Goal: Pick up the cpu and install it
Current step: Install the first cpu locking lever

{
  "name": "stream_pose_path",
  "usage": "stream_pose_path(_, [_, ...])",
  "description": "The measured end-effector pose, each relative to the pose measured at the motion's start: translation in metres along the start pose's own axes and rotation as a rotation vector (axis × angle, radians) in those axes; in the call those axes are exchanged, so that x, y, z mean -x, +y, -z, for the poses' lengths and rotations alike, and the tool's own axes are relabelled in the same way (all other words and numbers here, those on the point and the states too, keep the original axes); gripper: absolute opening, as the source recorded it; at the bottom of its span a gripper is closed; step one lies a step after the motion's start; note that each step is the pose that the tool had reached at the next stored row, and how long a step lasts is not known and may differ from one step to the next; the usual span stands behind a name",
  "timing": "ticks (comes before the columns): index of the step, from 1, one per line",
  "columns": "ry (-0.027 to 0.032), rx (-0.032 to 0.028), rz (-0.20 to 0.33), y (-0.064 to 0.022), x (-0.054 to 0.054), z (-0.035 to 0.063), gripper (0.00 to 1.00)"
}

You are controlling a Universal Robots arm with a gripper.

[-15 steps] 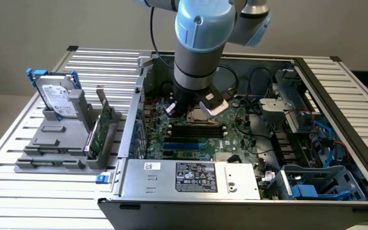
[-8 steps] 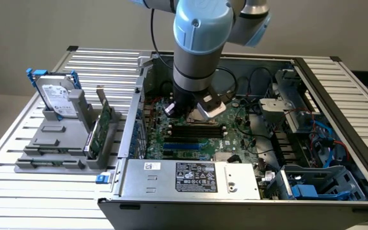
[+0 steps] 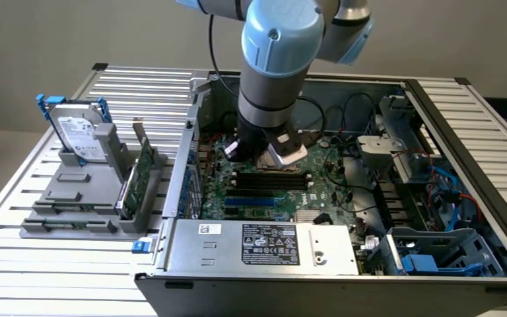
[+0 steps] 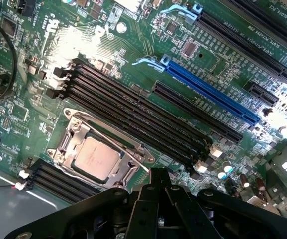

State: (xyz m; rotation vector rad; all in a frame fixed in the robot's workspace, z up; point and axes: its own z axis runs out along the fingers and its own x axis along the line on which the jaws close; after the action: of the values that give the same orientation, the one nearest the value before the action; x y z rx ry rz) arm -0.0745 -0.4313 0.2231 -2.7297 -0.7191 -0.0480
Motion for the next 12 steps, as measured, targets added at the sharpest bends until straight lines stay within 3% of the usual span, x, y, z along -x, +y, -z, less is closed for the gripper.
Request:
stream_pose_path(8, [0.0083,0.0038,-0.027,0.0010,0.002,-0.0067,0.11])
stream_pose_path(12, [0.0157,0.0067,-0.051,0.0012,0.003,-0.0113,0.11])
